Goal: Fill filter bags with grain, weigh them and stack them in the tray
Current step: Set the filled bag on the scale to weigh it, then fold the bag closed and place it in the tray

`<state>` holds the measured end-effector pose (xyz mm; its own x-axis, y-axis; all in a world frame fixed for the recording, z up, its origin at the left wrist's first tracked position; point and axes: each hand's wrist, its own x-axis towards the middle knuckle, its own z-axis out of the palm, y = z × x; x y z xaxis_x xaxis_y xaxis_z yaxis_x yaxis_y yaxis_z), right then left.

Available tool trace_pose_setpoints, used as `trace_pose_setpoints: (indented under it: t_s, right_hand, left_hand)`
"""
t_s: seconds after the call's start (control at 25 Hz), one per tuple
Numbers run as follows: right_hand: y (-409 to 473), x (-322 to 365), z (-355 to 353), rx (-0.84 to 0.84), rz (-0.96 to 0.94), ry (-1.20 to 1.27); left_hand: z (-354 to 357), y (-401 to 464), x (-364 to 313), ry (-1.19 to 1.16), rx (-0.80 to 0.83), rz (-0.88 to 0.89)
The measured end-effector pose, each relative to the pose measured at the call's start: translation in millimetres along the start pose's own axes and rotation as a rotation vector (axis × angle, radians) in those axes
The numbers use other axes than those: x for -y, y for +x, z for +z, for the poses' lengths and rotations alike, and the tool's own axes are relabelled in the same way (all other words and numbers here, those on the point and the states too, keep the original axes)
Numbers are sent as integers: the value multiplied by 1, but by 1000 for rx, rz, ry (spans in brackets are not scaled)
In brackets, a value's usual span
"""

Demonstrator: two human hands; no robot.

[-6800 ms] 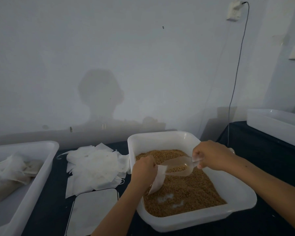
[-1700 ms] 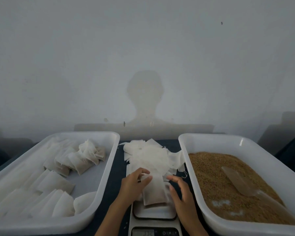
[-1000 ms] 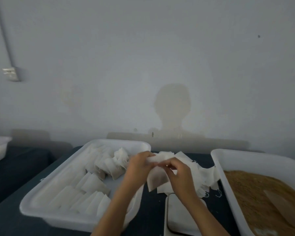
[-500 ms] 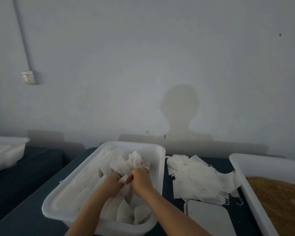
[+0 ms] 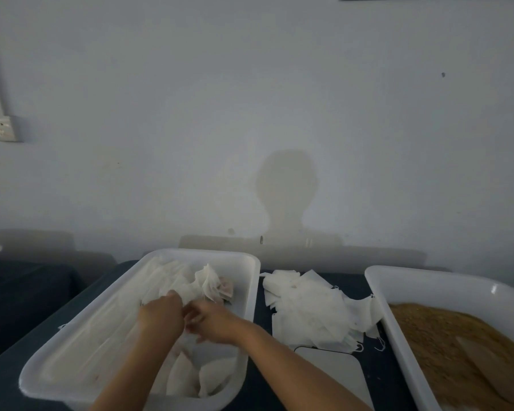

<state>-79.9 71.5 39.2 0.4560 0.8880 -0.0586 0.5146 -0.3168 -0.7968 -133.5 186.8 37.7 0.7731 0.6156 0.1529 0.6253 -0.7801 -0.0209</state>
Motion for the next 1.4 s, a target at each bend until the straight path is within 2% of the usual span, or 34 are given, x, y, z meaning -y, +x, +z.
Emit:
trace_pose_setpoints:
  t_s: [0.12, 0.2, 0.28, 0.32, 0.36, 0.4, 0.48, 0.52, 0.6, 0.76, 0.96, 1.04, 1.12, 1.2, 1.28, 1.4]
  right_hand:
    - [-18, 0, -41, -231, -106, 120]
    - [-33, -17, -73, -482, -107, 126]
    - [-50, -50, -101, -804, 11, 25]
    - [-59, -72, -111, -917, 107, -79]
    - [-67, -94, -118, -944, 238, -201]
    - [-74, -113, -122, -881, 407, -312]
    - [-85, -145, -121, -623, 725, -453]
    - [-88, -155, -118, -526, 806, -473]
    - [-90, -166, -110, -468, 834, -468]
    - [-91, -172, -117, -549, 706, -493]
    - [-100, -163, -135, -526, 677, -629]
    - [-107, -150, -143, -600, 650, -653]
    - [-119, -128, -155, -727, 538, -648]
    - [-135, -108, -167, -819, 382, -405]
    - [-159, -91, -175, -841, 201, -83]
    - [-204, -80, -184, -831, 77, 103]
  left_hand:
    - [-22, 4, -27, -72, -72, 53]
    - [-31, 3, -49, -146, -101, 111]
    - [-34, 1, -69, -206, -131, 149]
    - [-33, -2, -78, -229, -139, 160]
    - [-30, -6, -87, -249, -143, 179]
    - [-26, -10, -95, -274, -149, 207]
    - [-20, -17, -110, -323, -168, 259]
    - [-17, -20, -117, -339, -182, 276]
    - [-13, -21, -128, -375, -213, 292]
    - [-8, -21, -137, -415, -242, 310]
    - [-5, -23, -139, -439, -230, 335]
    - [-8, -25, -140, -500, -230, 354]
    - [-12, -29, -144, -670, -178, 395]
    - [-20, -37, -153, -900, -92, 426]
    - [-30, -51, -171, -1048, -30, 464]
    - [-46, -81, -210, -1202, 10, 532]
